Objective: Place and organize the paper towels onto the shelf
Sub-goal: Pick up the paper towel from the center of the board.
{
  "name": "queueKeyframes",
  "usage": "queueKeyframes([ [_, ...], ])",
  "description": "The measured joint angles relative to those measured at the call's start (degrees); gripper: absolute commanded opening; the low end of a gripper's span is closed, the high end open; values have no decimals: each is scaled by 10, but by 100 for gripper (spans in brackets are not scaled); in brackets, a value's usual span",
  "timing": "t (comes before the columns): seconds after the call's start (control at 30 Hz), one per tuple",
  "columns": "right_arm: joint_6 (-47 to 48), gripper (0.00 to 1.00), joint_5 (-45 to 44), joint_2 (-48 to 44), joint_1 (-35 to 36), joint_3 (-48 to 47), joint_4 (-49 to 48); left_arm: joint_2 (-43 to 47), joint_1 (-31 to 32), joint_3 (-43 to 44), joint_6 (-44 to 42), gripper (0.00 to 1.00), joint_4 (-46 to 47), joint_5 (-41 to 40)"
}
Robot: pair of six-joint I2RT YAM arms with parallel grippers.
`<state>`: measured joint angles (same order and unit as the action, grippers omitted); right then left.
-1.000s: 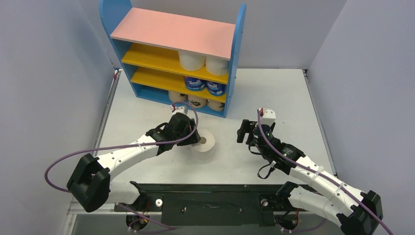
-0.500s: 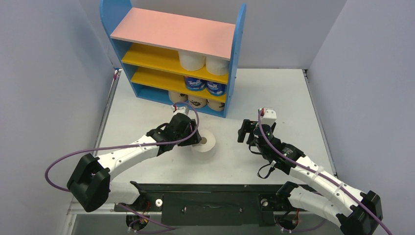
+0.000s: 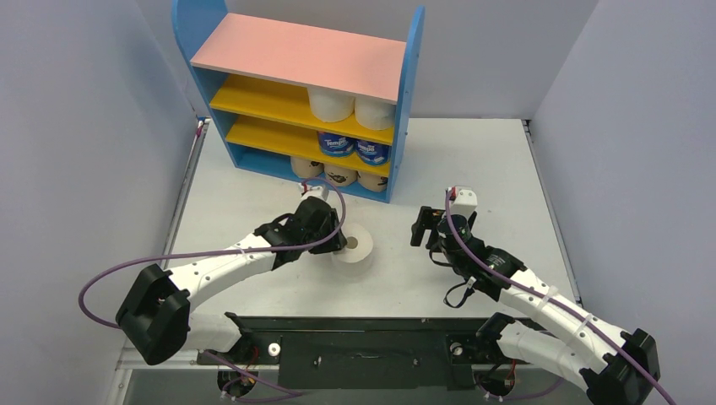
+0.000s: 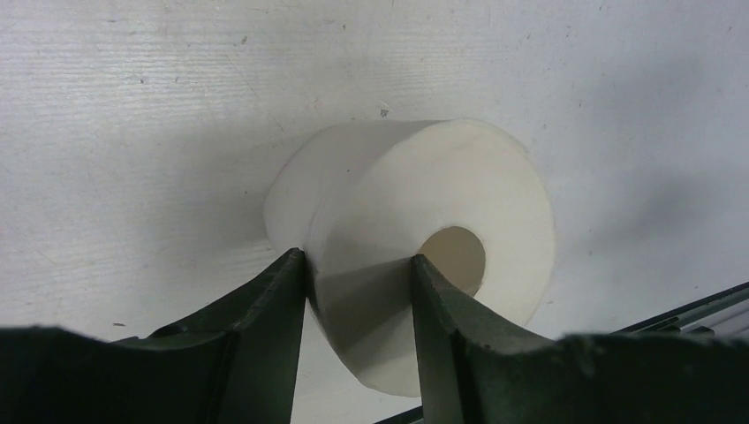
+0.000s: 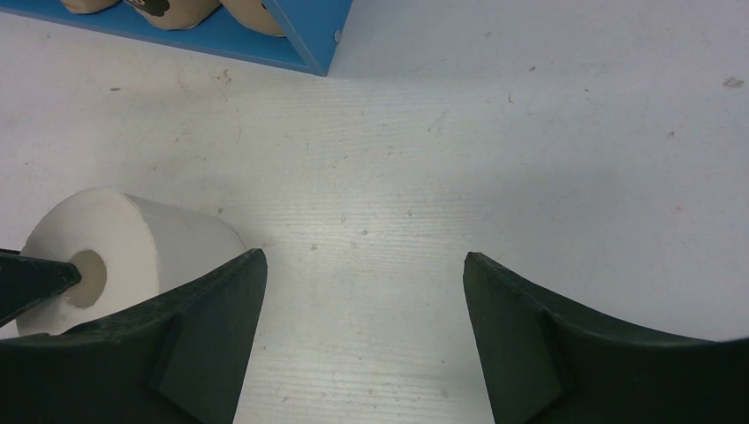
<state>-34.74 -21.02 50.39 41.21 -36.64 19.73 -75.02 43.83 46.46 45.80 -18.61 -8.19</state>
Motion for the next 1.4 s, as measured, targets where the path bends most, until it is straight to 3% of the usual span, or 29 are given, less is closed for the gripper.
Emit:
queueKeyframes([
  [0.1, 0, 77, 0, 0, 0, 1, 0, 0, 0, 2, 0, 27, 0, 0],
  [0.4, 0, 77, 0, -1, -2, 1, 0, 37, -7, 7, 2, 19, -48, -19],
  [0.53, 2, 77, 0, -1, -4, 1, 0, 70, -59, 31, 6, 18, -77, -15],
  [0.67, 2, 76, 1, 0, -4, 1, 0, 96, -157, 86, 18, 18, -103, -10],
  [0.9, 2, 76, 5, 1, -7, 1, 1, 96, -275, 193, 34, 16, -125, -9],
  [1.4, 10, 76, 5, 1, -12, 0, 1, 12, -333, 360, 51, 16, -134, 12],
])
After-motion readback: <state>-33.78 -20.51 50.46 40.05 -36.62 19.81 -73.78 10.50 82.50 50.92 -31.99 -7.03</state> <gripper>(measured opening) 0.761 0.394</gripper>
